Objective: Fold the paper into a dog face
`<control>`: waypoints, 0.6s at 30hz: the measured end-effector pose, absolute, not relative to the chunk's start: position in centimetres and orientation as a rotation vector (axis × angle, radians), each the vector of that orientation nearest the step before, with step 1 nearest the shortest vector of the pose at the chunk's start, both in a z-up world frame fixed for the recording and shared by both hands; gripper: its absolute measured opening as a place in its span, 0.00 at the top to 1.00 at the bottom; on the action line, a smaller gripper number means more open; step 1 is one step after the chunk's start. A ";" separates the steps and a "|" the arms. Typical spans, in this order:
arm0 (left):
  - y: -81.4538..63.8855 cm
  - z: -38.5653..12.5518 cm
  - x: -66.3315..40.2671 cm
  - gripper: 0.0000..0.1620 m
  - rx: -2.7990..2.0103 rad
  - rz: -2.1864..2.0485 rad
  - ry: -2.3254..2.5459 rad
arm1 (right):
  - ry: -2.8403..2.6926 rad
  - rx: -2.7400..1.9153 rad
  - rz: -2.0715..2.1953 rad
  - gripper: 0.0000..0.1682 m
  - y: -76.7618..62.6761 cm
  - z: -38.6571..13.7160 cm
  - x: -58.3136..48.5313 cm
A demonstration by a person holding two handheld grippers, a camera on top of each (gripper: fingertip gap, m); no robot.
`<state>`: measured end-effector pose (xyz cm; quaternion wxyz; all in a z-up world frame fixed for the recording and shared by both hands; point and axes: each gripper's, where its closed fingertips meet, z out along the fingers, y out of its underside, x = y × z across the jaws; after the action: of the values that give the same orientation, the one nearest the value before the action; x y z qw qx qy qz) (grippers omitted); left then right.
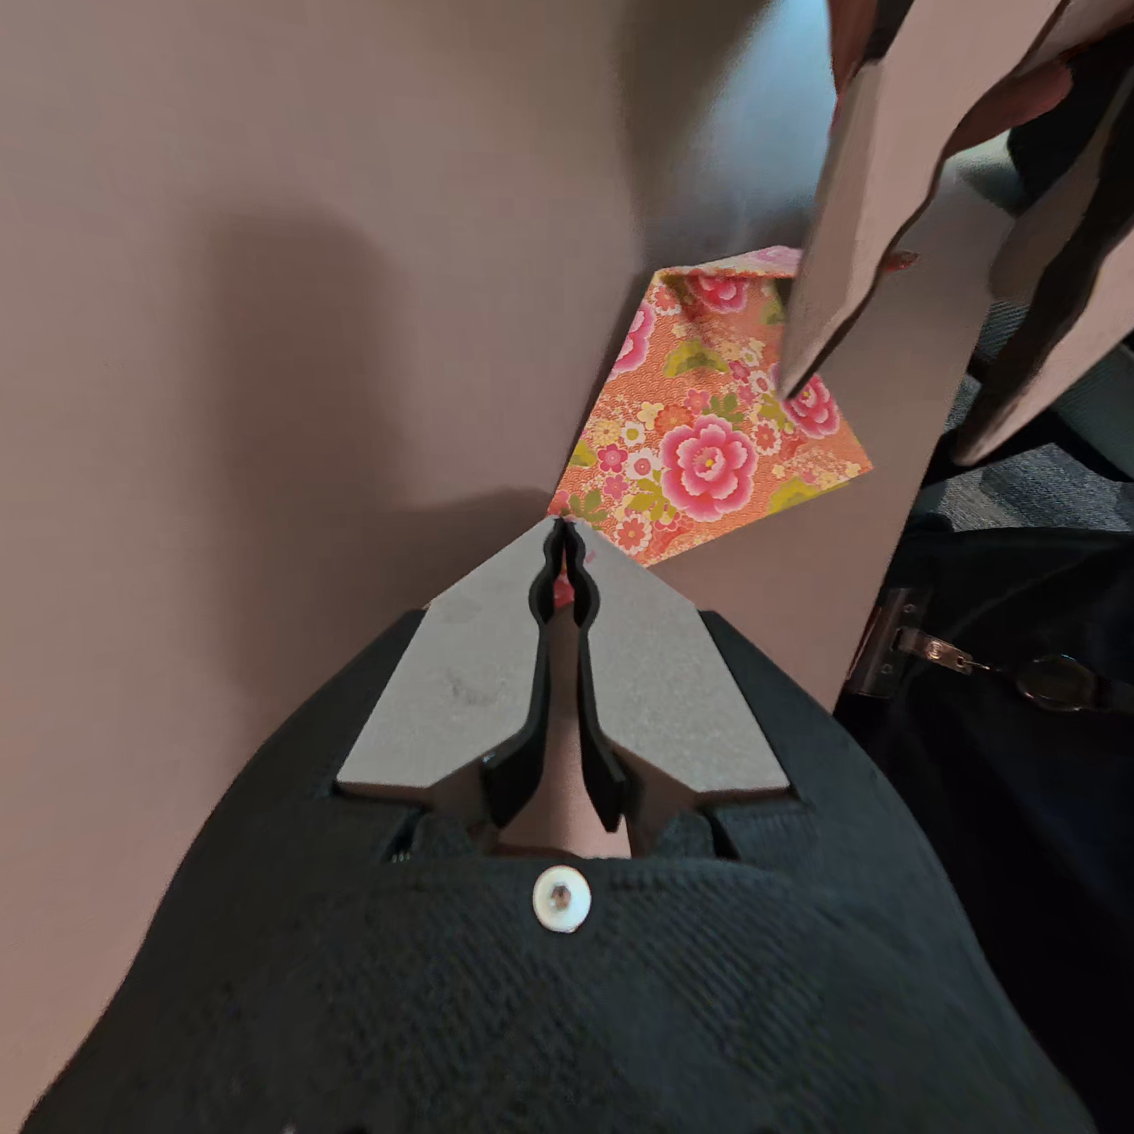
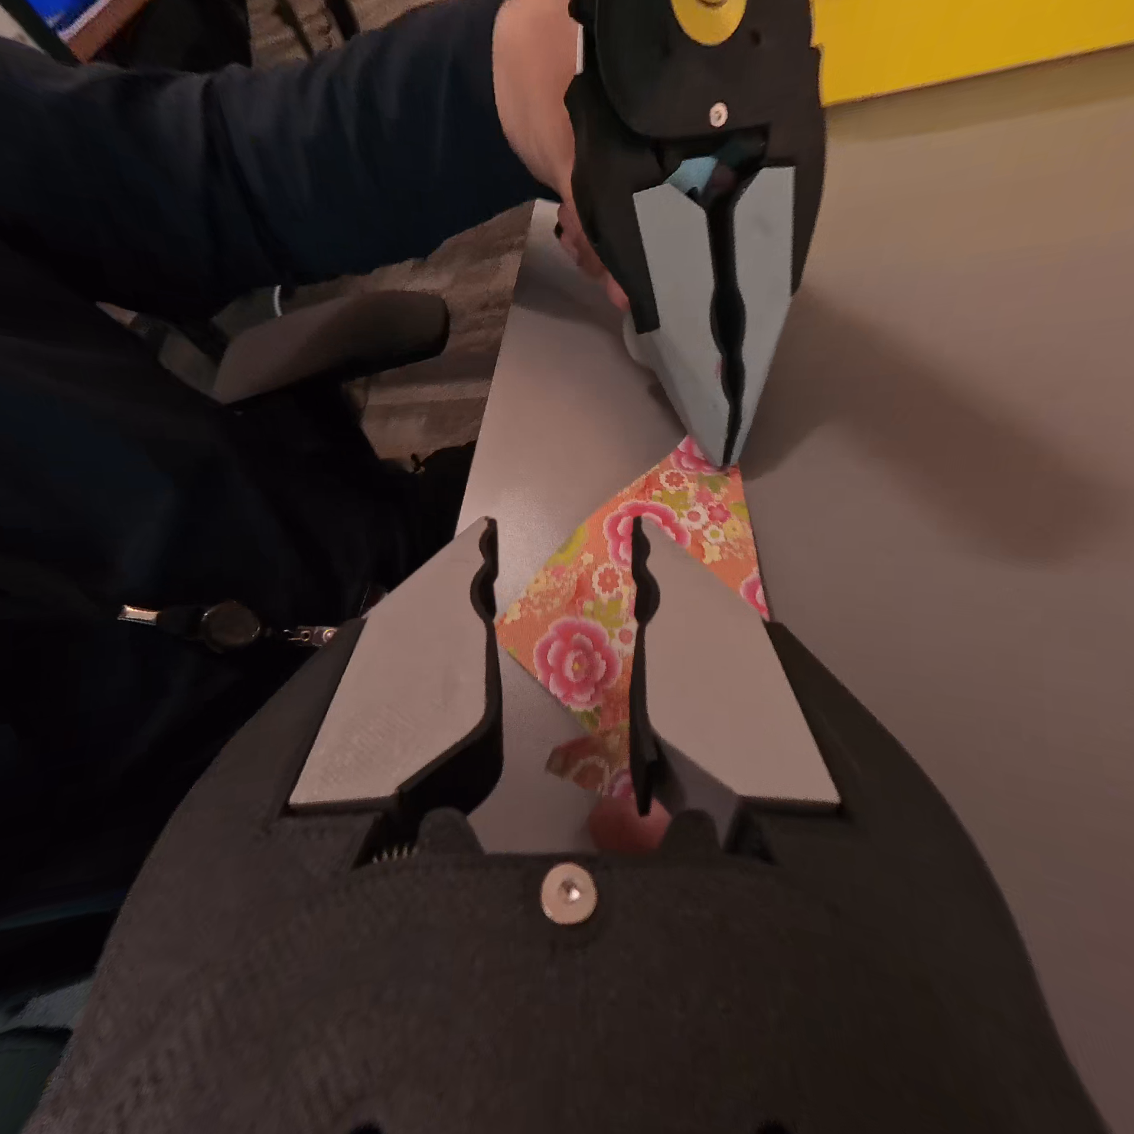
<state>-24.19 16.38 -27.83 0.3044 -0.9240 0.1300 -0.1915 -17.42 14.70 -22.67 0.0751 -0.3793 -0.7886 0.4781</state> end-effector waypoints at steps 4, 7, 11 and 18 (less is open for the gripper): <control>16.5 -27.5 -24.4 1.00 -2.452 -0.516 0.361 | -2.507 -1.195 1.355 0.72 14.0 -24.8 -19.3; 16.6 -26.7 -24.6 1.00 -2.435 -0.521 0.364 | -2.545 -1.264 1.388 0.71 13.9 -26.1 -19.9; 15.8 -26.4 -25.8 1.00 -2.451 -0.502 0.342 | -2.491 -1.295 1.434 0.75 14.2 -26.7 -20.3; 14.3 -27.5 -26.5 0.86 -2.513 -0.539 0.277 | -2.495 -1.239 1.400 0.76 14.3 -26.8 -20.2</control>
<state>-26.51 14.28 -27.45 0.2749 -0.9347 0.1029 -0.2004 -20.21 14.28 -26.84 0.0117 -0.3974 -0.8002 0.4489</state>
